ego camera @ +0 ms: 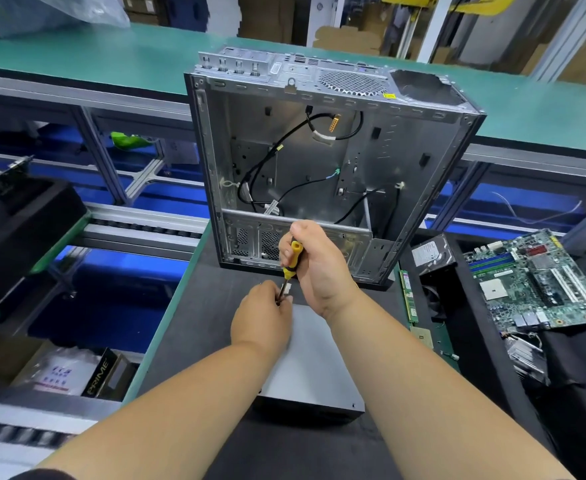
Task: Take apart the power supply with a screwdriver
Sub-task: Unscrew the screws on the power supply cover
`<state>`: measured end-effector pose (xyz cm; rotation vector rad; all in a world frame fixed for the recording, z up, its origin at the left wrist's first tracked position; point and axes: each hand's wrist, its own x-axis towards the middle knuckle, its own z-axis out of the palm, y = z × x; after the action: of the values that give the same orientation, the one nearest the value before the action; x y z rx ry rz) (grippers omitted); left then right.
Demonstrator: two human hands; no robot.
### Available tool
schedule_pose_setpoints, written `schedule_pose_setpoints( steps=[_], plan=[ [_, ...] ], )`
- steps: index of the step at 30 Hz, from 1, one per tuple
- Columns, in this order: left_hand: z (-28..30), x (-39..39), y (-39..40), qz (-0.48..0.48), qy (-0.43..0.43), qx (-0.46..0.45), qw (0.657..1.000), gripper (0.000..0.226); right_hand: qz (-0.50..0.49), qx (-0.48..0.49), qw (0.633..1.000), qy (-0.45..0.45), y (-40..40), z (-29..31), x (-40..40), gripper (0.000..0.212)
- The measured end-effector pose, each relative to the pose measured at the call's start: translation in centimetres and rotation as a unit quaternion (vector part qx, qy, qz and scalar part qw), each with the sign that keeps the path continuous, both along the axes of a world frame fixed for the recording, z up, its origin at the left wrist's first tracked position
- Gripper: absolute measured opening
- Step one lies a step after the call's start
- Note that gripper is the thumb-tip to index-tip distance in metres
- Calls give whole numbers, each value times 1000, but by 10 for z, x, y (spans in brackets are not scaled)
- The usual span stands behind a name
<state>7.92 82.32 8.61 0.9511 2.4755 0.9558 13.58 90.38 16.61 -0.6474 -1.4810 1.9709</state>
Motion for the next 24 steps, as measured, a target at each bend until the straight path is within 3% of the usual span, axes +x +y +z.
schedule_pose_setpoints(
  steps=[9,18,24],
  plan=[
    [2,0,-1,-2,-5,5,1000,22,34,23,999,-5,3,4,4,17],
    [3,-1,-1,-1,-24,-5,1000,21,43,39,998,-2,-11,2,-12,37],
    [3,0,-1,2,-28,6,1000,19,30,45,998,-30,-11,6,-10,13]
  ],
)
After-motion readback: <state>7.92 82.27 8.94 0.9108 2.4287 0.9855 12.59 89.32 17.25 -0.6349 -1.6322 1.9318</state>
